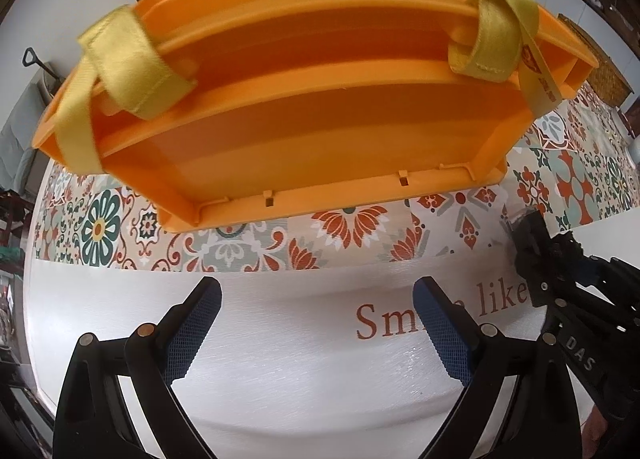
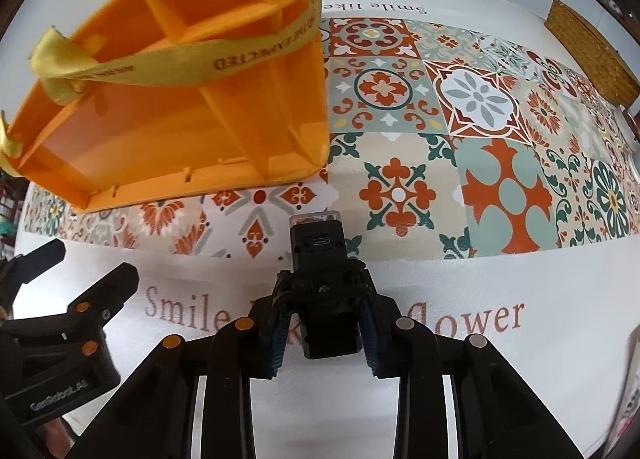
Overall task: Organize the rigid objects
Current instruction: 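Close the right gripper on the black clip gadget, then carry the black gadget over the crate with the right tool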
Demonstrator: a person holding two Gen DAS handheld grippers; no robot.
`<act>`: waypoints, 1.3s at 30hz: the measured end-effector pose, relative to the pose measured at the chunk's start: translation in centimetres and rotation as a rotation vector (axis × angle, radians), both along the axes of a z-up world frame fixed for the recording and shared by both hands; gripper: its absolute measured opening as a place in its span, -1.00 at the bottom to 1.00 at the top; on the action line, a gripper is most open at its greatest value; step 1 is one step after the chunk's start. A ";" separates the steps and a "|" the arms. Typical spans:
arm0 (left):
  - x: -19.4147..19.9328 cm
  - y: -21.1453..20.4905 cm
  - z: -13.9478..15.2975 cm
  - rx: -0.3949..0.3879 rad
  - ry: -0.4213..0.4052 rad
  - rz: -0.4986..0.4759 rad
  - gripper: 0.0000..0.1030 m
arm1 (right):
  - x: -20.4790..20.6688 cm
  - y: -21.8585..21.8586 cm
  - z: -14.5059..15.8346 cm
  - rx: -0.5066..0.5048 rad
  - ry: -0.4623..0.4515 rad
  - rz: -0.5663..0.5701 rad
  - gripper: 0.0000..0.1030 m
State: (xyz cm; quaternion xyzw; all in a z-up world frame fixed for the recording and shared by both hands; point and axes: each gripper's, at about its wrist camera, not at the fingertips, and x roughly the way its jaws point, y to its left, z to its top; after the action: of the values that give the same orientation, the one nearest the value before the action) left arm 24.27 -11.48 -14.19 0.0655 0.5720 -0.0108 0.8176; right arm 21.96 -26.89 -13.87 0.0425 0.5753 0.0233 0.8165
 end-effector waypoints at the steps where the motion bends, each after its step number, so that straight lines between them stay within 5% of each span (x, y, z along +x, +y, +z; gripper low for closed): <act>1: -0.1 0.2 0.2 -0.002 -0.002 0.001 0.90 | -0.2 0.1 0.3 0.002 -0.004 0.002 -0.39; 39: -1.4 5.2 11.1 -0.053 -0.219 0.048 0.99 | -1.7 3.8 13.4 0.081 -0.290 0.055 -0.39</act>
State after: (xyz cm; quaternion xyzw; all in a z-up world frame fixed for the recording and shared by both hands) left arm 22.84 -6.24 -3.10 0.0307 0.4800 0.0008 0.8767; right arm 20.26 -23.13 -0.42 0.0557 0.4507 0.0749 0.8878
